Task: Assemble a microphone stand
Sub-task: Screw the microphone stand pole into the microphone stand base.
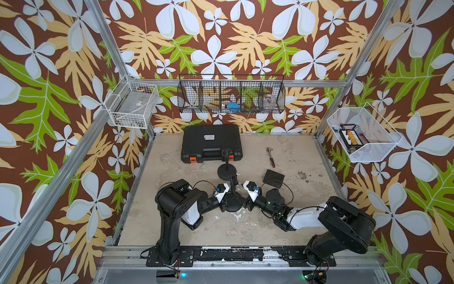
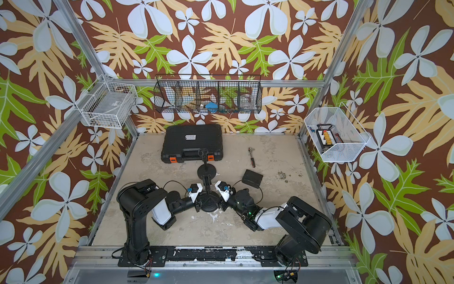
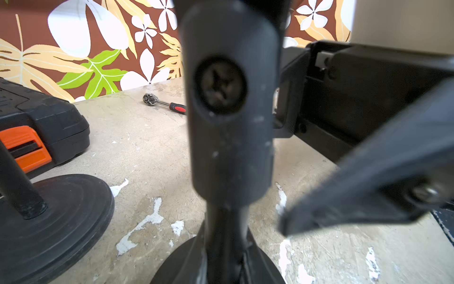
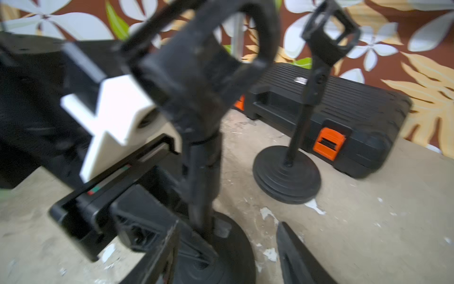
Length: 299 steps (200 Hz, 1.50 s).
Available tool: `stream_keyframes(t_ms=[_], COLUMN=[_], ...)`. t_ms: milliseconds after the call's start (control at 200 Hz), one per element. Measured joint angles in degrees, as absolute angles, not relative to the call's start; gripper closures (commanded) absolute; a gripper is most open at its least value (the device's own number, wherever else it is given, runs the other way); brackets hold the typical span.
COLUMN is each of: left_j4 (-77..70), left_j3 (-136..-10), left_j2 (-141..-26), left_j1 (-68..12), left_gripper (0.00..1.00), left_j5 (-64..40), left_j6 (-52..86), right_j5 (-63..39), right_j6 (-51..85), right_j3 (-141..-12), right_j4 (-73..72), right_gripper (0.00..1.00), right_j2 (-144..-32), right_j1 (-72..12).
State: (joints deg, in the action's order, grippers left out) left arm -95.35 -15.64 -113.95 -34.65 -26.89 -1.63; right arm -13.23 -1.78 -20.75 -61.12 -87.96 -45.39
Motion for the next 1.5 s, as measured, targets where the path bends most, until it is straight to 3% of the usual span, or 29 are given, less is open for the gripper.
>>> stream_keyframes(t_ms=[365,661,906,1056,1136,1226,1311,1496], left_j4=[-95.4,-95.4,-95.4,-95.4,-95.4,-95.4,-94.6,-93.3], left_j3=[-15.6,-15.7,-15.9,-15.9,-16.0,-16.0,-15.7,-15.2], left_j2=[-114.0,-114.3,-114.4,-114.5,-114.5,-114.4,-114.9,-113.9], left_j1=[-34.7,-34.7,-34.7,-34.7,-34.6,-34.6,-34.7,-34.9], left_gripper=[0.94,0.94,0.94,0.93,0.87,0.75,0.68,0.65], left_j5=[-27.1,-27.3,-27.5,-27.7,-27.7,-27.6,-27.3,-27.0], left_j6=[-1.9,-1.9,-2.1,-2.3,-2.3,-2.3,-1.5,-0.2], right_j5=[-49.6,-61.7,-64.9,-64.8,-64.6,-63.2,-61.2,-50.1], right_j6=[-3.2,-3.9,-4.2,-4.6,-4.4,-4.5,-4.9,-0.4], right_j3=[-31.2,-38.2,-41.4,-42.1,-41.9,-40.8,-38.8,-31.7], right_j4=[-59.4,-53.4,-50.5,-50.1,-50.2,-51.3,-54.0,-66.0], right_gripper=[0.41,0.51,0.64,0.77,0.85,1.0,1.0,1.0], right_j2=[-92.6,-97.0,-99.6,-100.3,-100.3,-99.8,-99.1,-98.3], right_j1=[-31.3,-30.7,-30.6,-30.6,-30.6,-31.0,-32.1,-35.1])
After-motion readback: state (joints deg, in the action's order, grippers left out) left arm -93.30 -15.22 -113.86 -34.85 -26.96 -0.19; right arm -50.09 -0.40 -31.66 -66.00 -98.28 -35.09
